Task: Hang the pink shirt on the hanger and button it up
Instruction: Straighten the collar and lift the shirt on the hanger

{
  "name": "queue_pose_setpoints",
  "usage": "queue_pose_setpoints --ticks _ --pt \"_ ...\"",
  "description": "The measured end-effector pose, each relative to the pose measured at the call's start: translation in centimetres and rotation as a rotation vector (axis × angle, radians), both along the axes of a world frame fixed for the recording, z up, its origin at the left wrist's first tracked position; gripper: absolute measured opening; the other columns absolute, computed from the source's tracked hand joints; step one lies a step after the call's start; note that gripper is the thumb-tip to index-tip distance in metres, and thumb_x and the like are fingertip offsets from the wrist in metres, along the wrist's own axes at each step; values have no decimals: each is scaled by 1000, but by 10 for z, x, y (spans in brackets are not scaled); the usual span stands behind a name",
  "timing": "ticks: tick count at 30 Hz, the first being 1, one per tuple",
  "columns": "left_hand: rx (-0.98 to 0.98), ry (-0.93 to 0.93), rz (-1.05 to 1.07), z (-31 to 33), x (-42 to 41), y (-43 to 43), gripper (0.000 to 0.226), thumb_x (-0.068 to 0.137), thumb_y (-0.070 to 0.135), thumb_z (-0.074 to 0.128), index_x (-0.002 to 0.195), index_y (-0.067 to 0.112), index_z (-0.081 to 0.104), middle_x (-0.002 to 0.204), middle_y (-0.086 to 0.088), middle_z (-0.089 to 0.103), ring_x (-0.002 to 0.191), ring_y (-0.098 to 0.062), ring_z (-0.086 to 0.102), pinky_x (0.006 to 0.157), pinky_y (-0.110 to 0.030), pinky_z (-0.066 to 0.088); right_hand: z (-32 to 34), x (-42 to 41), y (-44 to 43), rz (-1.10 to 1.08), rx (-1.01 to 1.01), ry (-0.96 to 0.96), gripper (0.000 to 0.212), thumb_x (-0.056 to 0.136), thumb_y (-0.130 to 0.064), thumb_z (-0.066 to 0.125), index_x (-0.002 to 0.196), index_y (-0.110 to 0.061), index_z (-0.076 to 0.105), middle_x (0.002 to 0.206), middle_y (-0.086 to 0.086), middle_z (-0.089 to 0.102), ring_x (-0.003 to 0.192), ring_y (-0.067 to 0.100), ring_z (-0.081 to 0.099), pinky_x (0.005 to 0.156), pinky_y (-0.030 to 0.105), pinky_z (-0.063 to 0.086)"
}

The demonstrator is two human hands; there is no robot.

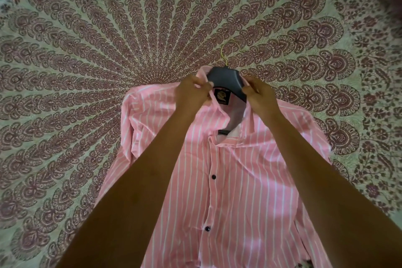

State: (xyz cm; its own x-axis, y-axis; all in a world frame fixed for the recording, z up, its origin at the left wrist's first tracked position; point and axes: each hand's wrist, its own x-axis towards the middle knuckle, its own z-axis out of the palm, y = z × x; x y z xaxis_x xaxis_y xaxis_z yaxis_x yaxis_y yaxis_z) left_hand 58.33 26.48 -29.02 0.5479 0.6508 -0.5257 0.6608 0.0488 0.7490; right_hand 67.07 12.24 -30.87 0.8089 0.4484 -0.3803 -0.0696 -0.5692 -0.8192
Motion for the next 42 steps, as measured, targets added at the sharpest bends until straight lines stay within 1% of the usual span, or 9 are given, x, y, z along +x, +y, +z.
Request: queue_pose_setpoints --ticks 6,9,12,17,21,25,33,38,42 --pt "401 227 -272 -2 -3 36 24 84 29 65 95 9 70 100 -16 69 94 -32 65 82 -33 49 -4 12 0 250 -395 1 44 82 -13 62 123 -5 50 115 18 61 101 34 59 82 36 46" --pt "476 257 -562 -16 -4 54 62 79 35 70 133 19 46 134 -14 50 119 -32 50 100 -42 41 -10 6 -3 228 -378 129 40 80 -13 66 116 0 54 95 19 62 73 29 60 68 42 51" --pt "361 405 -785 -32 -6 54 77 81 51 62 144 22 28 148 -6 38 133 -28 38 110 -48 29 -11 -1 -5 229 -375 106 39 78 -16 69 111 0 56 96 20 64 79 31 62 73 46 54" --pt "446 323 -693 -19 -29 45 57 89 40 55 138 14 41 144 -8 44 132 -25 40 103 -28 27 1 -5 -12 175 -304 7 41 80 -21 66 114 -7 50 104 16 63 95 32 60 73 35 44" --pt "519 172 -513 26 -36 38 60 82 53 53 127 13 54 128 -13 59 118 -29 54 101 -38 38 42 0 -12 71 -229 -53 44 75 -21 68 112 -11 46 91 9 59 87 31 60 70 37 45" --pt "612 82 -421 105 -38 34 46 88 43 56 123 14 56 118 -11 63 110 -31 57 93 -38 42 122 4 -8 147 -33 -234 65 70 -25 69 129 -26 42 111 7 62 96 27 61 81 42 52" --pt "772 -227 -302 284 -84 9 51 70 53 43 97 14 64 97 -10 67 92 -29 61 71 -32 42 297 -40 -21 86 219 -484 36 76 -25 71 108 -14 60 98 5 66 90 26 63 81 50 52" --pt "875 -298 -303 375 -138 -22 30 84 50 55 87 20 58 95 -6 65 93 -26 59 71 -30 36 386 -103 -60 26 376 -582 34 75 -27 74 100 -7 62 95 18 67 88 33 63 78 54 51" --pt "867 -367 -264 425 -176 -55 30 77 43 68 73 18 53 68 5 53 69 -18 52 57 -30 32 437 -146 -96 0 377 -716 33 78 -33 70 102 -12 61 94 8 64 87 29 61 76 47 52"
